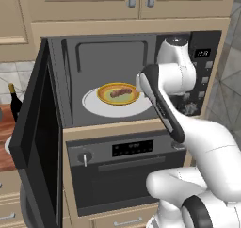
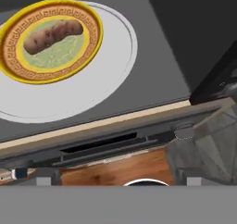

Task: Pick the potato from the microwave and place it on plate located on the counter.

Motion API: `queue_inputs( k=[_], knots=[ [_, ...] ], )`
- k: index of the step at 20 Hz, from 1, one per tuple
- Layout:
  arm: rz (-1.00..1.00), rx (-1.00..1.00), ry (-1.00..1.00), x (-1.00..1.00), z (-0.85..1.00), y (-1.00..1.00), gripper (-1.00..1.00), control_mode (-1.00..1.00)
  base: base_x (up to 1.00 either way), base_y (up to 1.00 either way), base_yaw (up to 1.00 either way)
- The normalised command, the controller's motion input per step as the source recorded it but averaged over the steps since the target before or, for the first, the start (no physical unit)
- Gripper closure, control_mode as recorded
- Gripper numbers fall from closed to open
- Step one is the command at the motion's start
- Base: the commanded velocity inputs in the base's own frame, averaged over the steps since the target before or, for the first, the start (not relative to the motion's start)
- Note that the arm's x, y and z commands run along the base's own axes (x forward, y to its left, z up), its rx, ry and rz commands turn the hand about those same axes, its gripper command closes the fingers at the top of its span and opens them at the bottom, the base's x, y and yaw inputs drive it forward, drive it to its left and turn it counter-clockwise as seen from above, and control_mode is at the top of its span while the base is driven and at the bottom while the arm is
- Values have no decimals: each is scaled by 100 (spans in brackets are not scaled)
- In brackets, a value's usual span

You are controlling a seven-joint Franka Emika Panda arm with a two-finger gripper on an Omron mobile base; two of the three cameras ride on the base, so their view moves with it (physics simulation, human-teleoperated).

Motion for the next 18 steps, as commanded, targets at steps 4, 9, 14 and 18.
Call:
queue_inputs(
  k=[4,9,14,18],
  knots=[
    [-39,-2,-1,28,5,73,-100,-100,0,0,0],
    [-23,0,0,64,1,23,-100,-100,0,0,0],
    [-6,0,5,68,0,0,-100,-100,0,0,0],
    [-4,0,0,44,-18,1,-100,-100,0,0,0]
  ],
)
